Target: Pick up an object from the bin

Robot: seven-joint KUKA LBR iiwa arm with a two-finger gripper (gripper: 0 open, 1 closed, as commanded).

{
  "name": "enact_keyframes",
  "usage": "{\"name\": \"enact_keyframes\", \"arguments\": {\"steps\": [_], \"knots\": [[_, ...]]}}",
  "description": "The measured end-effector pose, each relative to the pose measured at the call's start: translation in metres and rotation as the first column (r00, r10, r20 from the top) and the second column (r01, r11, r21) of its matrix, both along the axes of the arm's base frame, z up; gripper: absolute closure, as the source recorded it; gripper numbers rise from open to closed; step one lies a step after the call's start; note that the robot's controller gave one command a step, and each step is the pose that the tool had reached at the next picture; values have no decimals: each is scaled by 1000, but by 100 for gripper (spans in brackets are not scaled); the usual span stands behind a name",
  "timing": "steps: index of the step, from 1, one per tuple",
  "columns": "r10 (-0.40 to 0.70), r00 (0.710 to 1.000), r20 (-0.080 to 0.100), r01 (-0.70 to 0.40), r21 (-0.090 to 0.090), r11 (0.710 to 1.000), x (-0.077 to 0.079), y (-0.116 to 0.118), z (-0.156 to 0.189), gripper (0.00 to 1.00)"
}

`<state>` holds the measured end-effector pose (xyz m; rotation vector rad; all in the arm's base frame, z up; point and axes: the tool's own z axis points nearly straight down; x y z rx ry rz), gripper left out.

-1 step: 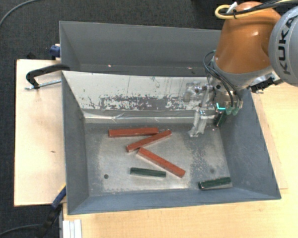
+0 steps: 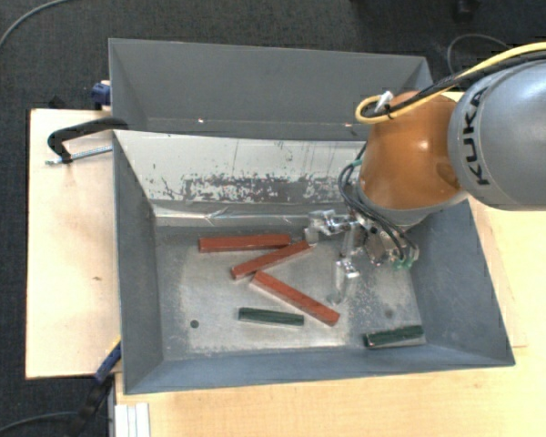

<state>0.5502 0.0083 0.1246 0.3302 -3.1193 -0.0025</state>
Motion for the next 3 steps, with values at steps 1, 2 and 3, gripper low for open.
{"name": "enact_keyframes", "arguments": {"steps": [1,2,3], "knots": [[-32,999,-4,32,0,999,-57,3,-58,0],[-32,999,7,32,1,999,-53,3,-54,100],[-21,1000,19,21,1,1000,-47,24,125,100]]}}
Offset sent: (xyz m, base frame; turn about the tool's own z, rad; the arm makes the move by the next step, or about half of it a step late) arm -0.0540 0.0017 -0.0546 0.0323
